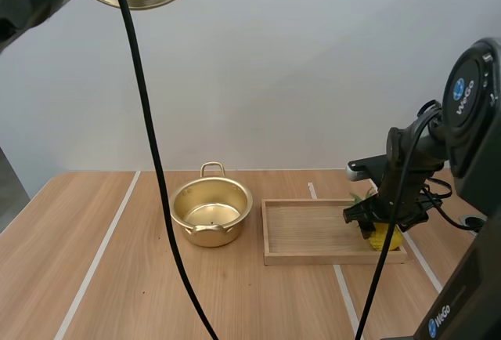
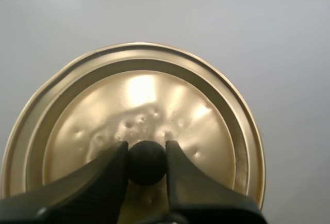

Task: Open the pot, put the pineapple inside, and close it

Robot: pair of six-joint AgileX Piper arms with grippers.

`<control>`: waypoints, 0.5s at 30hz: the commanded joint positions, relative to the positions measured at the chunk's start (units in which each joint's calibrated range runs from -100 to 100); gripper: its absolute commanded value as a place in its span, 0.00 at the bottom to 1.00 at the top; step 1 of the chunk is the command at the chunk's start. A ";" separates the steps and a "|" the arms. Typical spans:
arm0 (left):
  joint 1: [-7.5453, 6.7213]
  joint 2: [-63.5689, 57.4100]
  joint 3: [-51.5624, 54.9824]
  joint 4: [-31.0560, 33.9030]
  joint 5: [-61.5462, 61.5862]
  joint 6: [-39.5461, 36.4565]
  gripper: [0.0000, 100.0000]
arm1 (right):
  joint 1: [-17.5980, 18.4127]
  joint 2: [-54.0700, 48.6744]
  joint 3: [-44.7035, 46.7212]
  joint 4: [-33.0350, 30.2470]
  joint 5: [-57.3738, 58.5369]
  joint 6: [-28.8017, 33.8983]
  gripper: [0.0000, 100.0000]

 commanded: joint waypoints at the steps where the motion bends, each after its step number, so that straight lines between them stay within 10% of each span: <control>1: 0.03 -0.21 0.06 -0.92 -0.72 -0.57 0.00 | -0.70 -0.24 0.64 -1.65 -1.48 -0.37 1.00; 15: 0.03 -0.21 0.06 -0.92 -0.72 -0.57 0.00 | -0.70 -0.24 0.64 4.19 -5.09 -2.75 1.00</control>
